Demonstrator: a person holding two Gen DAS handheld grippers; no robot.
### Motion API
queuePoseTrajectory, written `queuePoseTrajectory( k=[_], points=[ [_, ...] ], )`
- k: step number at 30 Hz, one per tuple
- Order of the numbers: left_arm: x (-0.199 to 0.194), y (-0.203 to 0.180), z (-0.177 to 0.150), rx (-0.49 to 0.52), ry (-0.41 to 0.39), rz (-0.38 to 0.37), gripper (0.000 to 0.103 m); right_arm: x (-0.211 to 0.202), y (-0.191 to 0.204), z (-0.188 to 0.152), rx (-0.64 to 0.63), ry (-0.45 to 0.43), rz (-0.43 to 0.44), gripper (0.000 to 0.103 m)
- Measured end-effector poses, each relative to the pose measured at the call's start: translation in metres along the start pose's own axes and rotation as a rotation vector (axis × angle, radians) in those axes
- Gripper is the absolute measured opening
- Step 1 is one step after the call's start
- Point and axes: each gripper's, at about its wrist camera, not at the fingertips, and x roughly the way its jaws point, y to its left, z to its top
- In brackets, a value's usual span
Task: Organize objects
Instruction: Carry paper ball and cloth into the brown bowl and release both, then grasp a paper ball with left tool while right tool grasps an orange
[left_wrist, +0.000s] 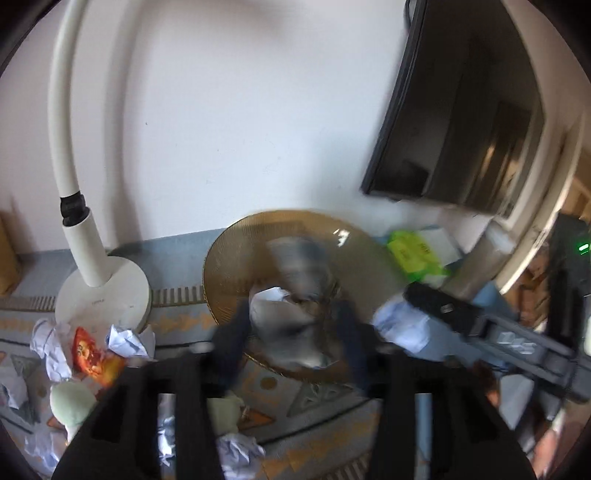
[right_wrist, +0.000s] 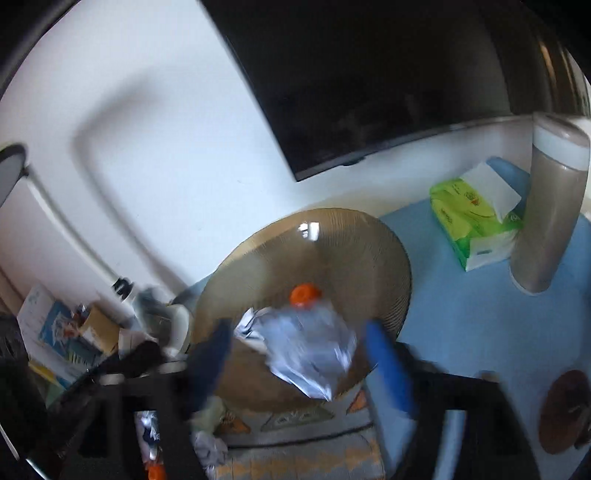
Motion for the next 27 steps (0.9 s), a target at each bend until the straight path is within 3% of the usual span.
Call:
queuePoseTrajectory(
  k=[5,11,12,13,14,15,18,21,24,25,27],
  points=[
    [-0.026,0.007,-0.012,0.000,-0.036,0.002,0.061,-0.020,-0.005,-0.005,-0.025,-0.034,-0.010,0.087],
    [-0.128,0.038,-0.035,-0.049,-0.166,-0.011,0.065,-0.066,0.023,-0.041,-0.106,-0.043,0.043,0.088],
    [-0.149,0.044,-0.041,-0.049,-0.193,0.001,0.067,-0.075,0.034,-0.051,-0.123,-0.034,0.067,0.088],
    [-0.165,0.050,-0.047,-0.049,-0.214,0.018,0.080,-0.081,0.043,-0.057,-0.137,-0.030,0.086,0.088],
    [-0.184,0.058,-0.057,-0.049,-0.243,0.049,0.098,-0.087,0.051,-0.064,-0.153,-0.028,0.107,0.091],
    [-0.202,0.066,-0.070,-0.047,-0.272,0.092,0.103,-0.093,0.063,-0.076,-0.176,-0.030,0.126,0.098],
    [-0.227,0.098,-0.111,-0.056,-0.288,0.252,0.102,-0.096,0.082,-0.109,-0.215,-0.055,0.109,0.103],
    [-0.232,0.144,-0.149,-0.160,-0.258,0.357,0.102,-0.072,0.093,-0.156,-0.271,-0.070,-0.025,0.103],
    [-0.220,0.191,-0.185,-0.220,-0.217,0.484,0.102,-0.046,0.094,-0.183,-0.264,-0.015,-0.016,0.103],
    [-0.212,0.206,-0.195,-0.234,-0.181,0.516,0.102,-0.042,0.095,-0.187,-0.262,-0.003,-0.013,0.103],
    [-0.199,0.222,-0.205,-0.257,-0.140,0.511,0.102,-0.033,0.096,-0.196,-0.256,0.007,-0.022,0.103]
  ],
)
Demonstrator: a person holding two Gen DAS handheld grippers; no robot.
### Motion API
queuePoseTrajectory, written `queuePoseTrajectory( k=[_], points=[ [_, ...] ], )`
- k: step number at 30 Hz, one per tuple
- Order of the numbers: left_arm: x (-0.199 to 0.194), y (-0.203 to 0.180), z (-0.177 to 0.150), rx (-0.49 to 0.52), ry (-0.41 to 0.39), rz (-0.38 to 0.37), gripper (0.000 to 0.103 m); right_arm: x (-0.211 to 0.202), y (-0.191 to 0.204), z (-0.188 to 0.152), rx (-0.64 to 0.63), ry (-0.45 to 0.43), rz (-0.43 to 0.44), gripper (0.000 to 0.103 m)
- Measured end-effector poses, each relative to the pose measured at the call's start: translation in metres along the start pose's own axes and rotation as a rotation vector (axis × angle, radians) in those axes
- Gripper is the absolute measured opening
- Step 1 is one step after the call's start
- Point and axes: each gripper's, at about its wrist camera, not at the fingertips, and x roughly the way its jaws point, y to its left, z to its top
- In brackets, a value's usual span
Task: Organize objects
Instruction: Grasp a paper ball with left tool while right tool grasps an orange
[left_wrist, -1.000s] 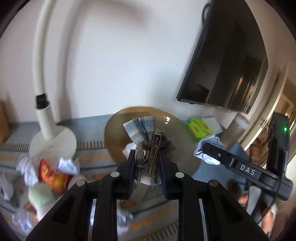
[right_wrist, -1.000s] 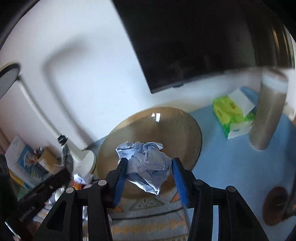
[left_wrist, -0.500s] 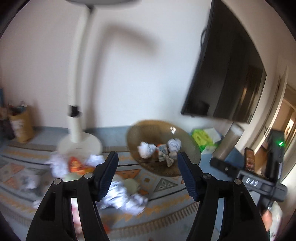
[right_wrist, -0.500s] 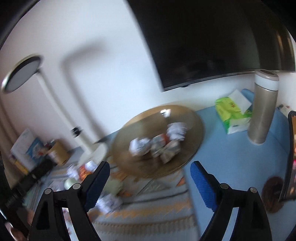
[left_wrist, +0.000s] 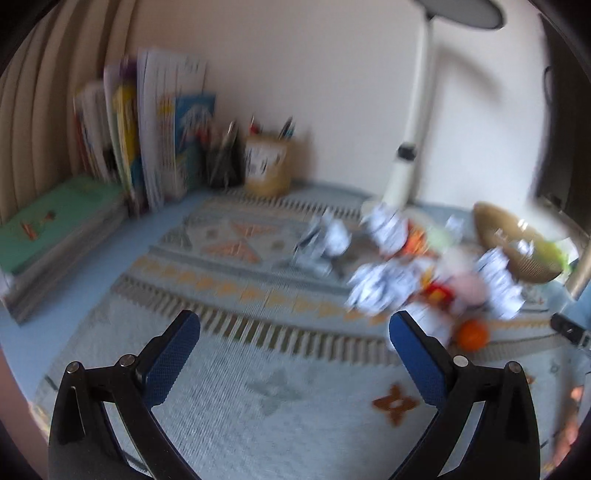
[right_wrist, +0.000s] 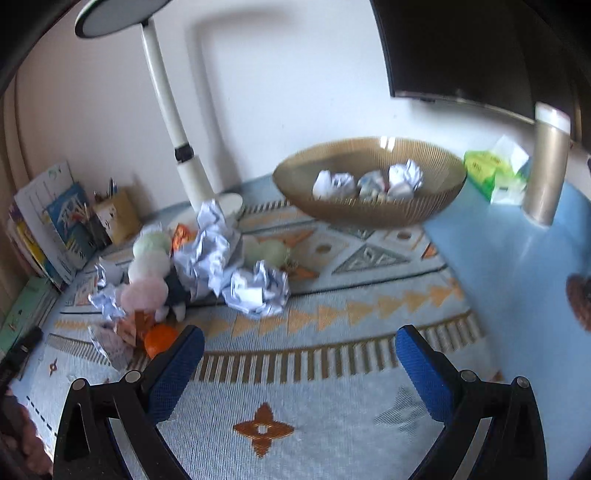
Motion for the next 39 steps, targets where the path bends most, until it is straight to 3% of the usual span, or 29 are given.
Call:
queuePoseTrajectory(
  k=[3,9,12,16,27,29,31,33,35,37,39],
  points=[
    [0.020,0.002,-0.005,-0.007,0.048,-0.020,0.102,0.008,0.008,-0.006,-0.043,0.009,-0.065,0.103],
    [0.051,-0.019,-0.008,0.100,0.208,-0.029,0.102,0.028,0.030,-0.012,-0.166,0.085,-0.184,0.103],
    [0.050,-0.031,-0.013,0.167,0.221,-0.018,0.102,0.024,0.037,-0.014,-0.190,0.060,-0.209,0.103],
    [0.061,-0.039,-0.019,0.226,0.296,-0.007,0.102,0.024,0.037,-0.015,-0.185,0.057,-0.218,0.103],
    [0.058,-0.036,-0.020,0.199,0.314,-0.034,0.102,0.023,0.039,-0.015,-0.191,0.046,-0.217,0.103],
    [0.050,-0.039,-0.019,0.213,0.272,-0.050,0.102,0.023,0.039,-0.016,-0.191,0.048,-0.220,0.103],
    [0.031,-0.046,-0.019,0.260,0.189,-0.135,0.102,0.024,0.041,-0.016,-0.198,0.058,-0.218,0.103],
    [0.019,-0.051,-0.018,0.293,0.148,-0.227,0.102,0.023,0.043,-0.014,-0.216,0.068,-0.158,0.103],
    [0.018,-0.061,-0.012,0.305,0.175,-0.319,0.102,0.022,0.048,-0.010,-0.224,0.112,-0.005,0.103],
    [0.024,-0.073,-0.004,0.310,0.186,-0.340,0.102,0.024,0.059,-0.004,-0.224,0.164,0.131,0.103],
    [0.038,-0.083,0.002,0.318,0.214,-0.313,0.102,0.031,0.077,0.001,-0.278,0.215,0.178,0.103]
  ],
)
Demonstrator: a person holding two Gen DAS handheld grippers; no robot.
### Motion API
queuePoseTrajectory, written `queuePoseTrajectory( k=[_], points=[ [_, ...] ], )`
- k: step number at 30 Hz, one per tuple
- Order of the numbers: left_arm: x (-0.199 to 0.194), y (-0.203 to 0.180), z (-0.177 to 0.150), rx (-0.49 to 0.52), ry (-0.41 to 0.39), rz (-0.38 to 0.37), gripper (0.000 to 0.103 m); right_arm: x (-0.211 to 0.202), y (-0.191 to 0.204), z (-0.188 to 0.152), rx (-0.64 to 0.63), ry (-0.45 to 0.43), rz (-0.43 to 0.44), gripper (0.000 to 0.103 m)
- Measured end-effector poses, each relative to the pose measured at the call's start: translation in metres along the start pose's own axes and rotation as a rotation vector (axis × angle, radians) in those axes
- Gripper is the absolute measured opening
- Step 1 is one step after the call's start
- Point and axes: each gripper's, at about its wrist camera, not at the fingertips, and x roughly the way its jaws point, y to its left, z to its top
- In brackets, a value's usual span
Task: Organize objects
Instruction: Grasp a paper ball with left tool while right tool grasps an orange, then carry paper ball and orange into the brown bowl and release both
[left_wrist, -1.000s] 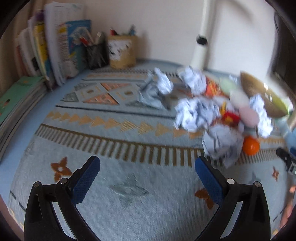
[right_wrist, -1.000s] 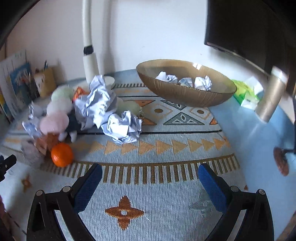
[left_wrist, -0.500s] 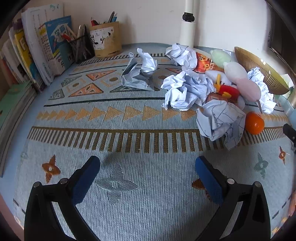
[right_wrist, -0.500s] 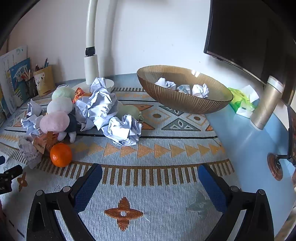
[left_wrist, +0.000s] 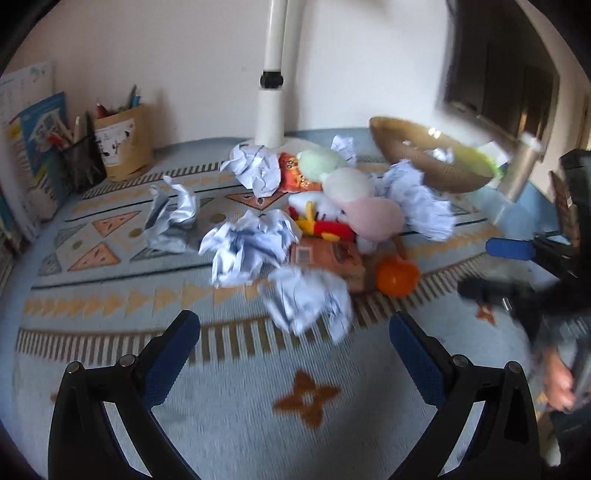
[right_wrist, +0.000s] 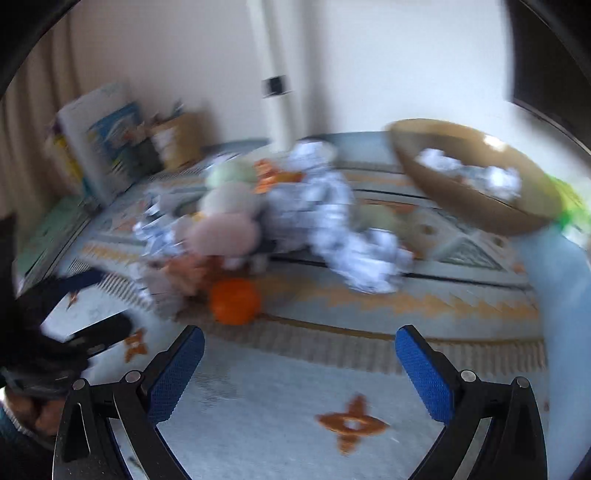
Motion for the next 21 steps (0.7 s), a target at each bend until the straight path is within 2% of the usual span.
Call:
queuePoseTrajectory(
  k=[1,2,3,5,6,7,8,9,13,14,17,21],
  points=[
    [0.009,-0.001,0.004,-0.008,0.025,0.005,0.099,0.005,0.005,0.004,-0.019,0.026,0.007,0.103],
    [0.014,0.001,0.005,-0.017,0.034,-0.012,0.092,0.011,0.008,0.006,-0.028,0.061,0.026,0.100],
    [0.017,0.004,0.006,-0.029,0.042,-0.053,0.090,0.017,0.010,0.006,-0.033,0.087,0.062,0.089],
    [0.020,0.009,0.006,-0.055,0.049,-0.129,0.088,0.023,0.011,0.007,-0.053,0.112,0.110,0.079],
    [0.023,0.010,0.007,-0.061,0.050,-0.142,0.085,0.027,0.012,0.008,-0.075,0.110,0.098,0.078],
    [0.026,0.010,0.007,-0.065,0.055,-0.141,0.075,0.031,0.014,0.008,-0.095,0.108,0.082,0.077],
    [0.028,0.011,0.007,-0.074,0.060,-0.145,0.056,0.036,0.018,0.009,-0.108,0.116,0.083,0.071],
    [0.028,0.012,0.007,-0.088,0.055,-0.171,0.049,0.042,0.021,0.009,-0.112,0.128,0.102,0.061],
    [0.018,0.009,0.004,-0.076,0.010,-0.169,0.044,0.056,0.027,0.014,-0.104,0.115,0.108,0.048],
    [0.014,0.009,0.002,-0.083,-0.001,-0.177,0.043,0.053,0.029,0.013,-0.106,0.107,0.137,0.036],
    [0.001,0.014,-0.005,-0.119,-0.034,-0.232,0.043,0.039,0.024,0.009,-0.083,0.084,0.133,0.036],
    [-0.009,0.012,-0.014,-0.123,-0.063,-0.225,0.043,0.002,-0.003,-0.014,0.017,0.052,0.146,0.036]
  ],
)
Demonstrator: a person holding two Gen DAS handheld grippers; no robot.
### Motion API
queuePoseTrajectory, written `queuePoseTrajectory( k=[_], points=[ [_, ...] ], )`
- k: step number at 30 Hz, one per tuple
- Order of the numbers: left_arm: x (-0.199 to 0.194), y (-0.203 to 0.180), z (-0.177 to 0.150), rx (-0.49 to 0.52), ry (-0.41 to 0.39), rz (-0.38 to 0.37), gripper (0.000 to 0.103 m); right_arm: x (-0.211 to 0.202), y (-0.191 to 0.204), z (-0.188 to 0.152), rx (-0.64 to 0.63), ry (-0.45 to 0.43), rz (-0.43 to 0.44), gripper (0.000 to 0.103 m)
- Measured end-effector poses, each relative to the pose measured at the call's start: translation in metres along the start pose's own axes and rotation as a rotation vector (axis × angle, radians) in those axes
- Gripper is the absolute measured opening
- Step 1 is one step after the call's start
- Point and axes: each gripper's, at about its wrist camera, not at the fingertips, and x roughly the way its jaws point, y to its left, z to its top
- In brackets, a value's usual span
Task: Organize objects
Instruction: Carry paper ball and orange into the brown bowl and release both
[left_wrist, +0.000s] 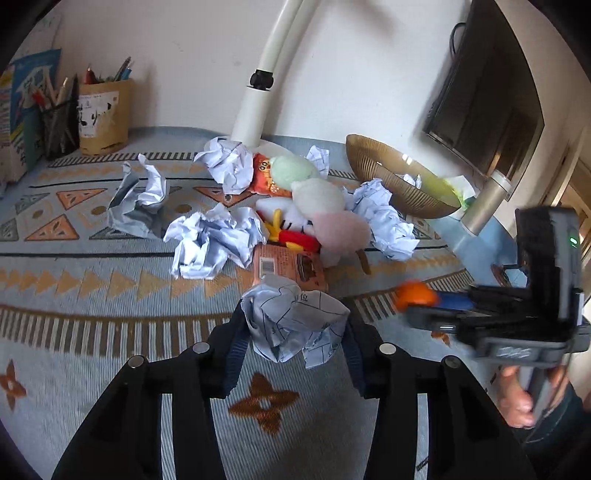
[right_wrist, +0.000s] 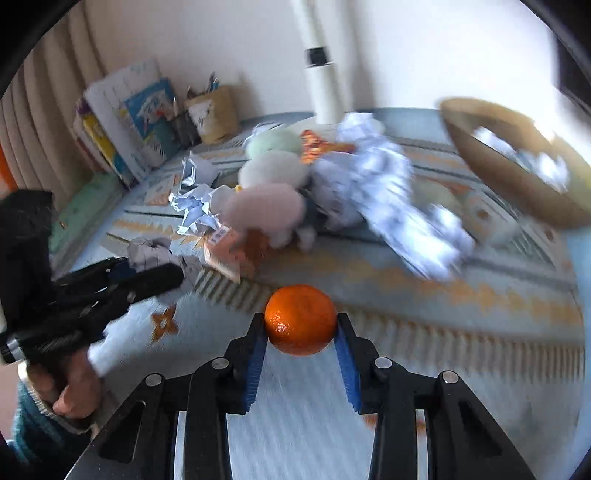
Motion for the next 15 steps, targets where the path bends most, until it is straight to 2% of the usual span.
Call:
queuePoseTrajectory(
  k=[3,7,10,12,13,15],
  points=[
    [0.000,0.001,0.000,0.008,-0.027,0.031,0.044,-0.026,-0.021,-0.022,0.034,-0.032,-0.074,0.036],
    [0.001,0.004,0.000,0.005,-0.029,0.050,0.045,-0.037,-0.045,-0.034,0.072,-0.023,-0.089,0.036],
    [0.000,0.005,-0.001,-0.001,-0.033,0.069,0.045,-0.033,-0.047,-0.044,0.041,-0.021,-0.159,0.036],
    [0.000,0.006,-0.002,-0.006,-0.034,0.081,0.046,-0.034,-0.044,-0.046,0.037,-0.027,-0.145,0.037],
    [0.001,0.005,-0.003,-0.006,-0.033,0.091,0.046,-0.034,-0.043,-0.046,0.036,-0.032,-0.139,0.039],
    [0.002,0.004,-0.003,0.002,-0.034,0.105,0.047,-0.034,-0.043,-0.048,0.051,-0.030,-0.164,0.064]
  ],
)
